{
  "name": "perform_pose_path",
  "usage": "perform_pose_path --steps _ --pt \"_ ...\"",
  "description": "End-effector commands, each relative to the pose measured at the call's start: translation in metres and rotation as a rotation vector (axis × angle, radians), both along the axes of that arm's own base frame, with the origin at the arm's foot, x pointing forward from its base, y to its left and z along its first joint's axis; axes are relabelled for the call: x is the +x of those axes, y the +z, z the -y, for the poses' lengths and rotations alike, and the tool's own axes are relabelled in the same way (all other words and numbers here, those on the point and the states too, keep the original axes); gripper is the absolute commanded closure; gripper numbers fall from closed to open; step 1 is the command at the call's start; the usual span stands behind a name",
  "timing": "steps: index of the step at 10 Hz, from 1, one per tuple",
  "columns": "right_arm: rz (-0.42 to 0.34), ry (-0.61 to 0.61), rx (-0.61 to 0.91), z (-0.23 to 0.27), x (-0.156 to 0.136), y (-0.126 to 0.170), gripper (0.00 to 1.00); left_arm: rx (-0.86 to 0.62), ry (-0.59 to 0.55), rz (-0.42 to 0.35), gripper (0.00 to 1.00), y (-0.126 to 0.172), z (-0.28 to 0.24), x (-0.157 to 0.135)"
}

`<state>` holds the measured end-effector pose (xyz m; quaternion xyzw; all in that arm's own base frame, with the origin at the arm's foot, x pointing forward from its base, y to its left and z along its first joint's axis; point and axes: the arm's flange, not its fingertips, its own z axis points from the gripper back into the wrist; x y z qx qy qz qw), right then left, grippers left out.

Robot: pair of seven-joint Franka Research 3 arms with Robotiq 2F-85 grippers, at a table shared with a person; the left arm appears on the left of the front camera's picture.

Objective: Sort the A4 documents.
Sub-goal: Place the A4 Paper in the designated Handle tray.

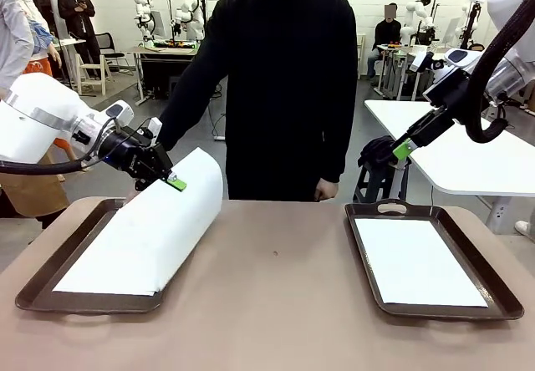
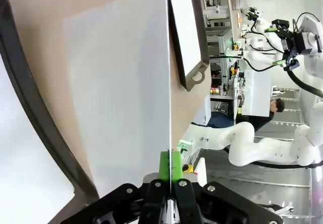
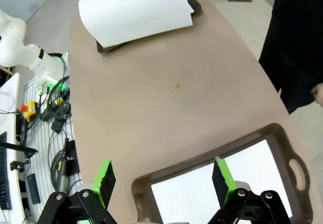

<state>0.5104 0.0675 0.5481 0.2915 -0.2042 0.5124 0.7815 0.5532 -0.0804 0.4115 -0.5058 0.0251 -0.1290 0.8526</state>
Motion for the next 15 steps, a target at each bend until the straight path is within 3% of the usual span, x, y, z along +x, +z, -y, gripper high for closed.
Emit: perform_pose_path --steps 1,4,7,10,15 --pt "-0.001 0.001 0.000 -0.001 0.001 -0.001 0.00 0.026 0.076 0.017 0.99 -0.014 -0.019 -0.004" --pt "-0.001 0.001 0.000 -0.001 0.001 -0.001 0.00 0.129 0.194 0.019 0.99 -0.036 -0.054 -0.012" --pt "-0.001 0.001 0.000 -0.001 0.001 -0.001 0.00 0.217 0.157 0.035 0.99 -0.059 -0.080 -0.009" --pt "-0.001 0.001 0.000 -0.001 0.001 -0.001 0.00 0.336 0.113 0.009 0.99 -0.059 -0.112 0.012" --pt "-0.001 0.001 0.000 -0.001 0.001 -0.001 0.00 0.452 0.173 0.034 0.99 -0.070 -0.126 0.018"
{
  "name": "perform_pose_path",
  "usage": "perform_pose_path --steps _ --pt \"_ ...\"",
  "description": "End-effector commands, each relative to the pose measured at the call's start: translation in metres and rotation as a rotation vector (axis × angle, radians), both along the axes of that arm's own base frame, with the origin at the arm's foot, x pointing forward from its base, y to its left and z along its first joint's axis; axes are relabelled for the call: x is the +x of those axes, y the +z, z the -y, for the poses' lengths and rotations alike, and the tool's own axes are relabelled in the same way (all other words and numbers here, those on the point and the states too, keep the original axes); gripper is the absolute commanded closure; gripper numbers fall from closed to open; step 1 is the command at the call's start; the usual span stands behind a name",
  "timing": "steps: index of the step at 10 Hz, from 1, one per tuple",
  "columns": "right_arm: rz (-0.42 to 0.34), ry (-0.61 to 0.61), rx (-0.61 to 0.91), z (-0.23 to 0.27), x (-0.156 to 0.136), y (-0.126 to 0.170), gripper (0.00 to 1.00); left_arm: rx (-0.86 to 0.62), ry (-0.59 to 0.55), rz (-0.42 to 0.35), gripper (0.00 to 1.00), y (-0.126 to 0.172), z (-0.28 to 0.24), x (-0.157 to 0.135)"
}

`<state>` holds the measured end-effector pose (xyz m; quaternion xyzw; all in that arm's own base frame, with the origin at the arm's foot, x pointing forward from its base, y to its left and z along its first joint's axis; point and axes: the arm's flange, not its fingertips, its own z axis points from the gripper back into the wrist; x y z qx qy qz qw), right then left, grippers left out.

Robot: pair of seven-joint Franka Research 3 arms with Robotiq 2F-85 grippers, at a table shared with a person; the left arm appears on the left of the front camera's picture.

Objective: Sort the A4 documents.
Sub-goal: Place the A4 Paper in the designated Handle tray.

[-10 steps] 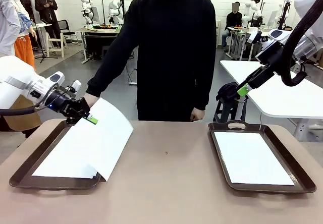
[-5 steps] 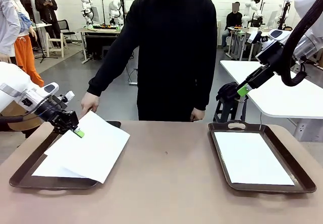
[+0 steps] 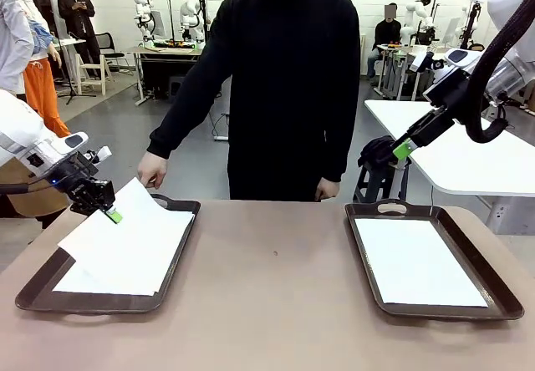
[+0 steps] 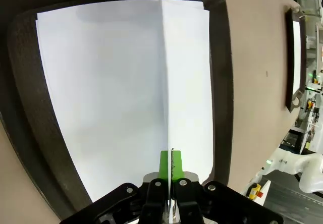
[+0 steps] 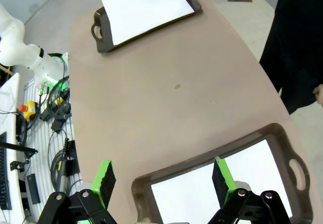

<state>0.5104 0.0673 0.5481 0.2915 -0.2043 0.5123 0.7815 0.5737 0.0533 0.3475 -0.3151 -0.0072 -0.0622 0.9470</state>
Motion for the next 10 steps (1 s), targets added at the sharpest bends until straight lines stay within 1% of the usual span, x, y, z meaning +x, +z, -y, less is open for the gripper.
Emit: perform_pose_path --steps 1,3,5,6,7,8,9,10 --pt "-0.001 0.001 0.000 -0.0007 0.0011 -0.0005 0.00 0.041 0.019 -0.016 0.99 -0.0091 0.0087 -0.0052" --pt "-0.001 0.001 0.000 -0.0007 0.0011 -0.0005 0.00 0.081 0.052 -0.023 0.99 -0.0134 0.0050 -0.0102" --pt "-0.001 0.001 0.000 -0.0007 0.0011 -0.0005 0.00 0.121 0.055 -0.034 0.99 -0.0122 0.0026 -0.0115" --pt "-0.001 0.001 0.000 -0.0007 0.0011 -0.0005 0.00 0.121 0.053 -0.027 0.85 -0.0096 0.0026 -0.0112" --pt "-0.001 0.001 0.000 -0.0007 0.0011 -0.0005 0.00 0.120 0.039 -0.022 0.79 -0.0074 0.0027 -0.0099" --pt "-0.001 0.001 0.000 -0.0007 0.0011 -0.0005 0.00 0.121 0.033 -0.018 0.65 -0.0066 0.0025 -0.0088" --pt "-0.001 0.001 0.000 -0.0007 0.0011 -0.0005 0.00 0.120 0.029 -0.016 0.60 -0.0059 0.0021 -0.0084" --pt "-0.001 0.001 0.000 -0.0007 0.0011 -0.0005 0.00 0.123 0.026 -0.017 0.45 -0.0058 0.0018 -0.0085"
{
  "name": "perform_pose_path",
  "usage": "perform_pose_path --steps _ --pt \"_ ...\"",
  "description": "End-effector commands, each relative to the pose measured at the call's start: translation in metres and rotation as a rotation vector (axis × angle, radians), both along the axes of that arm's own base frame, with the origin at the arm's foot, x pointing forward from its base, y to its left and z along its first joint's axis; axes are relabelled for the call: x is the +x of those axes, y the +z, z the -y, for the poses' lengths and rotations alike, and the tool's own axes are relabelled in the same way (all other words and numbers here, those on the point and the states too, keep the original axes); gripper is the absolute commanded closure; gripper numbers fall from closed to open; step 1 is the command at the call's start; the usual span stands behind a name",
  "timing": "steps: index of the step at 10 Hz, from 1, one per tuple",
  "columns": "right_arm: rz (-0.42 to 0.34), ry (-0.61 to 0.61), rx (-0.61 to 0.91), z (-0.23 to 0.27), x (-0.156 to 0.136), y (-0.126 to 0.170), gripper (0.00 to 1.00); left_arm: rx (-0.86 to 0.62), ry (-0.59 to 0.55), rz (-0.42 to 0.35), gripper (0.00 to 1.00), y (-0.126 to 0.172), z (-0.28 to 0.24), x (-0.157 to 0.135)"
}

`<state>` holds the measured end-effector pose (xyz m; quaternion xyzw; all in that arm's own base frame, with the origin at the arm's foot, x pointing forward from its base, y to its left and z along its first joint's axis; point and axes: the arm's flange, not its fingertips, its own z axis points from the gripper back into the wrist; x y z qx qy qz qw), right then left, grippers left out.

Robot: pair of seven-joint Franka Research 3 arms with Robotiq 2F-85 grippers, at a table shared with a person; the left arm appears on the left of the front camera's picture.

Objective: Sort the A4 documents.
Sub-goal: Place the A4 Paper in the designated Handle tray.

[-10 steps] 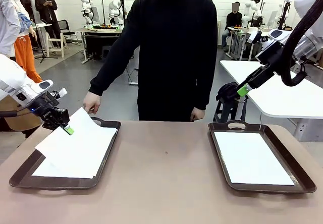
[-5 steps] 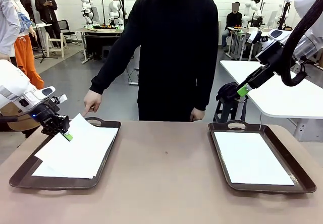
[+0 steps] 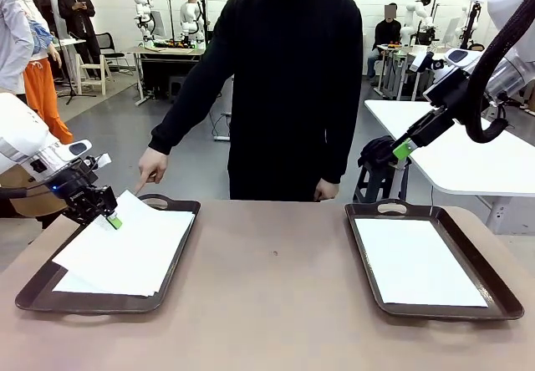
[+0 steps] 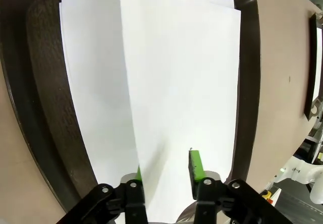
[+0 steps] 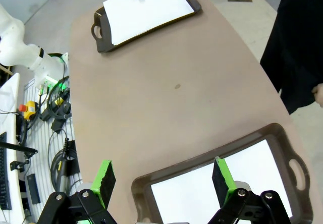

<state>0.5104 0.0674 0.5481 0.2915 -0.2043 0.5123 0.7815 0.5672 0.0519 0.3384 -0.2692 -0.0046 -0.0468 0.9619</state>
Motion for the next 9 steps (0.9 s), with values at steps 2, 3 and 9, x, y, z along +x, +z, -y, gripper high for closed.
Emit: perform_pose_path --steps 2,3,9 --pt "-0.001 0.001 0.000 -0.0007 0.0011 -0.0005 0.00 0.047 -0.002 -0.008 0.25 0.0044 0.0005 -0.0019" --pt "-0.001 0.001 0.000 -0.0007 0.0011 -0.0005 0.00 0.054 -0.003 -0.011 0.20 0.0041 0.0007 -0.0022" --pt "-0.001 0.001 0.000 -0.0007 0.0011 -0.0005 0.00 0.170 -0.010 -0.019 0.00 0.0085 0.0086 -0.0046"
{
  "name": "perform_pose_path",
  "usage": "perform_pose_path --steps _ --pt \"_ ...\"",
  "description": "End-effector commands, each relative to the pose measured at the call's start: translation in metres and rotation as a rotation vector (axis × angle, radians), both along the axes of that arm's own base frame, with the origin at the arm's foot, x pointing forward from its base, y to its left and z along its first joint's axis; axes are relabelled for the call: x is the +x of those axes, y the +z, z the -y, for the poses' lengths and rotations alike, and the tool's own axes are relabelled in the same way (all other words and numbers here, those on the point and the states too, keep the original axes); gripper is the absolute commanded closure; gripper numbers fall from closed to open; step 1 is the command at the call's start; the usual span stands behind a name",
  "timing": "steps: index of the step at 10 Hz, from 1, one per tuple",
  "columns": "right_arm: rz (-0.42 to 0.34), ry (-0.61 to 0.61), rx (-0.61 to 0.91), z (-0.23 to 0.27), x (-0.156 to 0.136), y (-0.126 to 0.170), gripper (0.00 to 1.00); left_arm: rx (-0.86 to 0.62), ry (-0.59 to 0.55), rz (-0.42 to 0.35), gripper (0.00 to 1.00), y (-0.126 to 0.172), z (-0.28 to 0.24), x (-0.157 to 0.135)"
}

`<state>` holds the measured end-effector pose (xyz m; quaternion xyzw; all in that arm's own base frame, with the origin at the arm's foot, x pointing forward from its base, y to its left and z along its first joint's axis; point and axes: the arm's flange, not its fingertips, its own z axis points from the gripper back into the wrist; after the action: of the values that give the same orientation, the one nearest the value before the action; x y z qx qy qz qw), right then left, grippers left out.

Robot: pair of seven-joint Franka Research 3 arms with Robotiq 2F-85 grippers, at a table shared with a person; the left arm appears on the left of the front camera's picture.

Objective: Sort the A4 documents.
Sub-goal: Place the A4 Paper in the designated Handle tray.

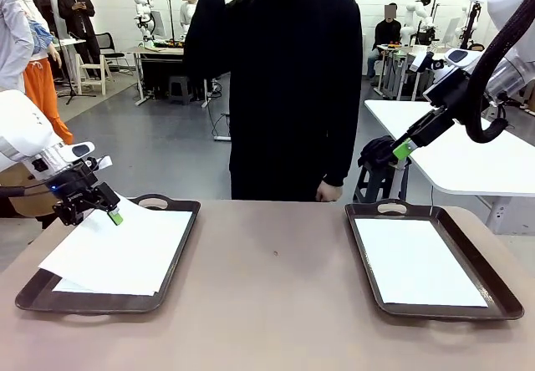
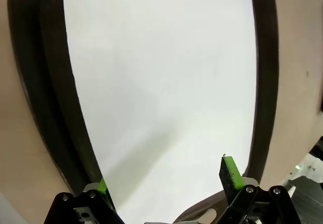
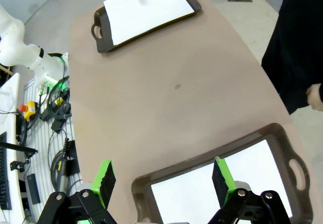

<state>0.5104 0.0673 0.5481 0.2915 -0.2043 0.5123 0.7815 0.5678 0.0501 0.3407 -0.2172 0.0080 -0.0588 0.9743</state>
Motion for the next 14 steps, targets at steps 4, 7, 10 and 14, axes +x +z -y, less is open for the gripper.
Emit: perform_pose_path --steps 4,7,10,14 --pt "-0.001 0.001 0.000 -0.001 0.001 -0.001 0.00 0.236 -0.025 0.069 0.00 0.039 0.029 -0.009" --pt "-0.001 0.001 0.000 -0.001 0.001 -0.001 0.00 0.311 -0.018 0.093 0.00 0.049 0.028 -0.012" --pt "-0.001 0.001 0.000 -0.001 0.001 -0.001 0.00 0.221 0.013 0.103 0.00 0.044 0.029 -0.010" --pt "-0.001 0.001 0.000 -0.001 0.001 -0.001 0.00 0.304 -0.035 0.082 0.00 0.050 0.025 -0.006"
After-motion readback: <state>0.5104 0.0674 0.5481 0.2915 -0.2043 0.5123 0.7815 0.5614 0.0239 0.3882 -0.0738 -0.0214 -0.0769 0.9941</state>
